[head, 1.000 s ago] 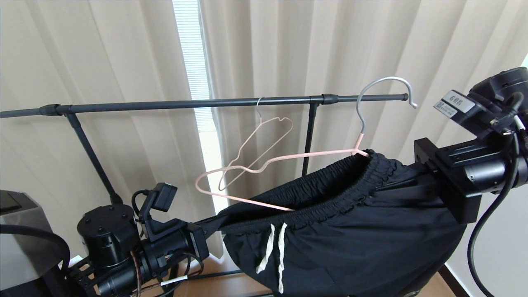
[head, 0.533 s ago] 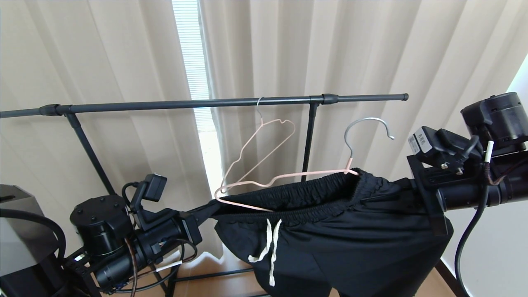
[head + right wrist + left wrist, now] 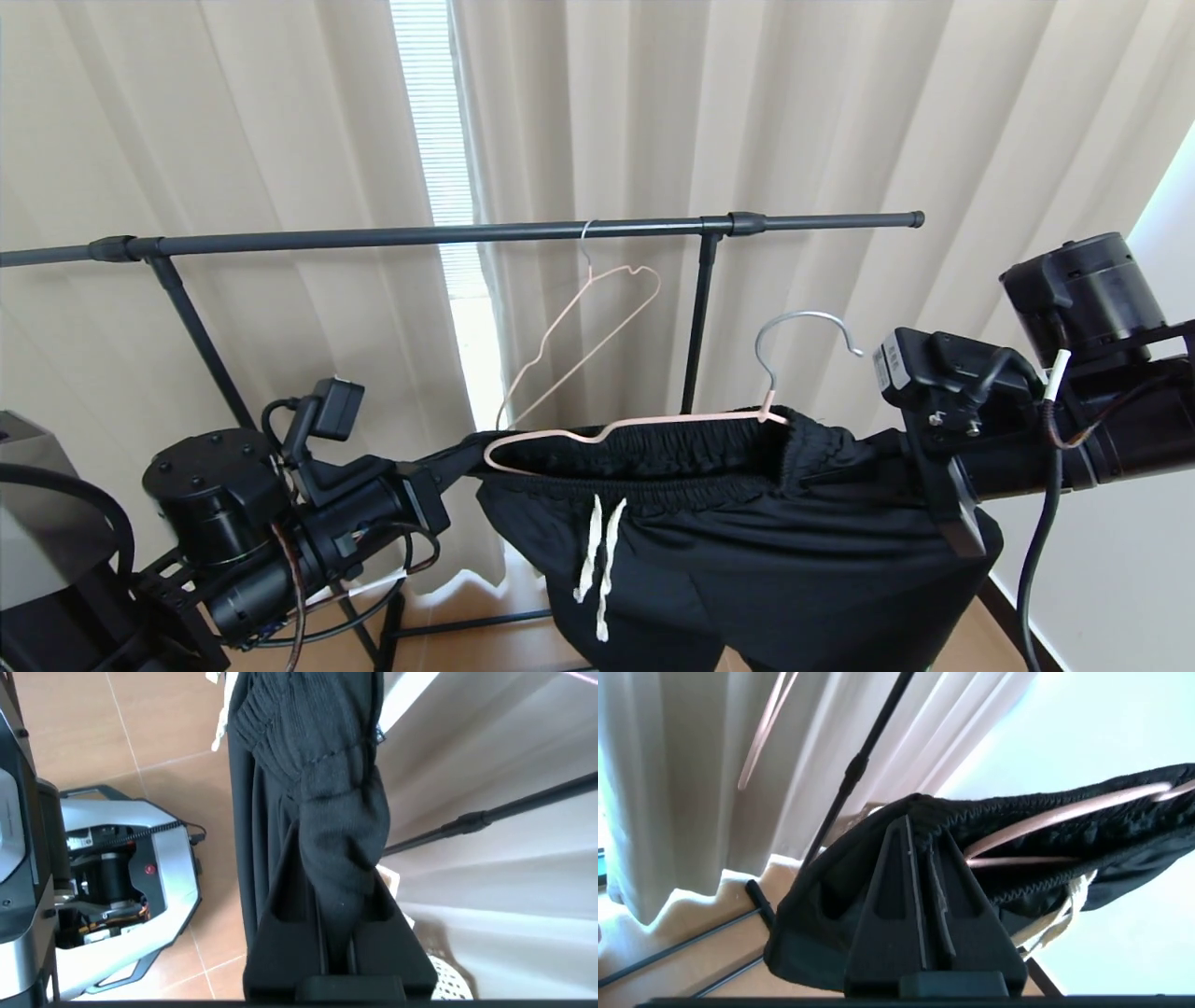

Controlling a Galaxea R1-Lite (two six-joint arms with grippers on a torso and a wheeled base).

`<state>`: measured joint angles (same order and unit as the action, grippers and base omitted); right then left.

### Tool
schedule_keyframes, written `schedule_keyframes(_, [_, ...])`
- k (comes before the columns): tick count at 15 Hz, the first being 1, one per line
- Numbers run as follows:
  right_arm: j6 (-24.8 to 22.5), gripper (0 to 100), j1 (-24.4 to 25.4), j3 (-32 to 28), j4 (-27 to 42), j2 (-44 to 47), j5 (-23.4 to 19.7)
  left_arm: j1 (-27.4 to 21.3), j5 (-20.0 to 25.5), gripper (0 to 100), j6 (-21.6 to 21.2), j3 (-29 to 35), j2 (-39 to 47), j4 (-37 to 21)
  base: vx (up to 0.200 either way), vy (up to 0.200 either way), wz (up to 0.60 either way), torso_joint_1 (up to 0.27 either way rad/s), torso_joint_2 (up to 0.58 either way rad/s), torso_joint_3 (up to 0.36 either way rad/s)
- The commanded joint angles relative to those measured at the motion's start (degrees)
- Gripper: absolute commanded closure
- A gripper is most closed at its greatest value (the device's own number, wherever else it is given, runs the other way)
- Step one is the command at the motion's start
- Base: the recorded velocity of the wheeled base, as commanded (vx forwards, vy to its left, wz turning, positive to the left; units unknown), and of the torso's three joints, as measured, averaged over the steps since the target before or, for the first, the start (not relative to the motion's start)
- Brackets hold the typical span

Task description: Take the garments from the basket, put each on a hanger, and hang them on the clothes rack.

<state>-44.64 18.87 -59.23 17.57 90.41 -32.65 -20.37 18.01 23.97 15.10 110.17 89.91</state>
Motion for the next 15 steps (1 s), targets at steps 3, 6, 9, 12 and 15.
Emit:
schedule_keyframes(3, [0.0, 100, 0.8, 0.1, 0.0, 1.2, 1.9, 0.7, 0.0, 100, 0.0, 0.6, -2.7, 0.1, 0.000, 0.000, 0.00, 0.000, 0.00, 0.000])
schedule_keyframes(6, [0.0, 100, 0.9, 0.1, 0.0, 1.4, 3.3, 2.3, 0.0, 100, -0.1, 3.2, -5.9, -4.8, 0.000, 0.000, 0.00, 0.000, 0.00, 0.000])
schedule_keyframes(9, [0.0, 100, 0.9, -0.1, -0.1, 2.1, 3.5, 3.3, 0.0, 100, -0.1, 6.3, -9.3, -14.2, 0.000, 0.000, 0.00, 0.000, 0.00, 0.000])
schedule_keyframes(12, [-0.1, 100, 1.0, -0.1, -0.1, 2.7, 5.0, 4.2, -0.1, 100, -0.1, 9.0, -10.7, -21.4, 0.000, 0.000, 0.00, 0.000, 0.00, 0.000])
schedule_keyframes(15, [0.0, 100, 2.0, -0.1, -0.1, 3.0, 6.5, 4.0, -1.0, 100, -2.2, 11.0, -12.8, -28.9, 0.000, 0.000, 0.00, 0.000, 0.00, 0.000])
